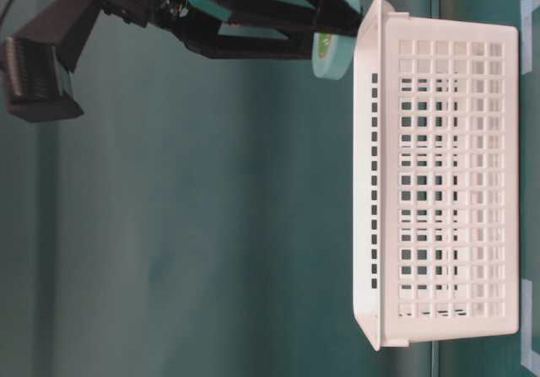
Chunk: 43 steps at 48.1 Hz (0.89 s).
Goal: Put the tape into the white basket.
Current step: 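Carry the tape roll with the right gripper toward the white basket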
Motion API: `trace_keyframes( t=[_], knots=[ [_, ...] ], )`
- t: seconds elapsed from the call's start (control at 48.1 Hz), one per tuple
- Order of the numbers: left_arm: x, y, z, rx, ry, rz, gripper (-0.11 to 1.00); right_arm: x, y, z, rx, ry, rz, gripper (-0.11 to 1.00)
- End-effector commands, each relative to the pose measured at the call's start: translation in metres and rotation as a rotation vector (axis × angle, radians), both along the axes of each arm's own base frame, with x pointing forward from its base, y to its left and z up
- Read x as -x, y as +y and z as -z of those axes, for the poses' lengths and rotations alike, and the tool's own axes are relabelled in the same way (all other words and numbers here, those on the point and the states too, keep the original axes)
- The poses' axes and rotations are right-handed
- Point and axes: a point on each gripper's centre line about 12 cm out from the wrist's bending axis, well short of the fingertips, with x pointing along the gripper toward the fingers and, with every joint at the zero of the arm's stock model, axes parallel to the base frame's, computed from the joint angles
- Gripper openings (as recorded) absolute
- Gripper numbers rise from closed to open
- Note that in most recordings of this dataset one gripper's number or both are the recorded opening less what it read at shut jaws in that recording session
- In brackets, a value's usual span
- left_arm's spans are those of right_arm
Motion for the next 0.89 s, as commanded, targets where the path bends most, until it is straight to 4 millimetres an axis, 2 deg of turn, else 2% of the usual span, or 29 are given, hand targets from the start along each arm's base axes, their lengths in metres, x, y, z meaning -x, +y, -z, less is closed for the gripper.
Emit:
trace_keyframes(
  t=[0.0, 0.541, 0.686, 0.874],
  knots=[
    [-0.001, 0.0, -0.004, 0.002, -0.011, 0.0, -0.11, 0.0, -0.014, -0.017, 0.02, -0.04, 0.034, 0.68],
    [-0.001, 0.0, -0.005, 0.002, -0.012, 0.0, -0.11, 0.004, -0.091, -0.029, 0.029, -0.116, 0.239, 0.68],
    [-0.001, 0.0, -0.005, 0.003, -0.012, -0.001, -0.11, 0.001, -0.106, -0.023, 0.028, -0.131, 0.271, 0.68],
    [-0.001, 0.0, -0.004, 0.003, -0.011, -0.001, -0.11, -0.004, -0.125, -0.005, 0.027, -0.108, 0.308, 0.68]
  ],
)
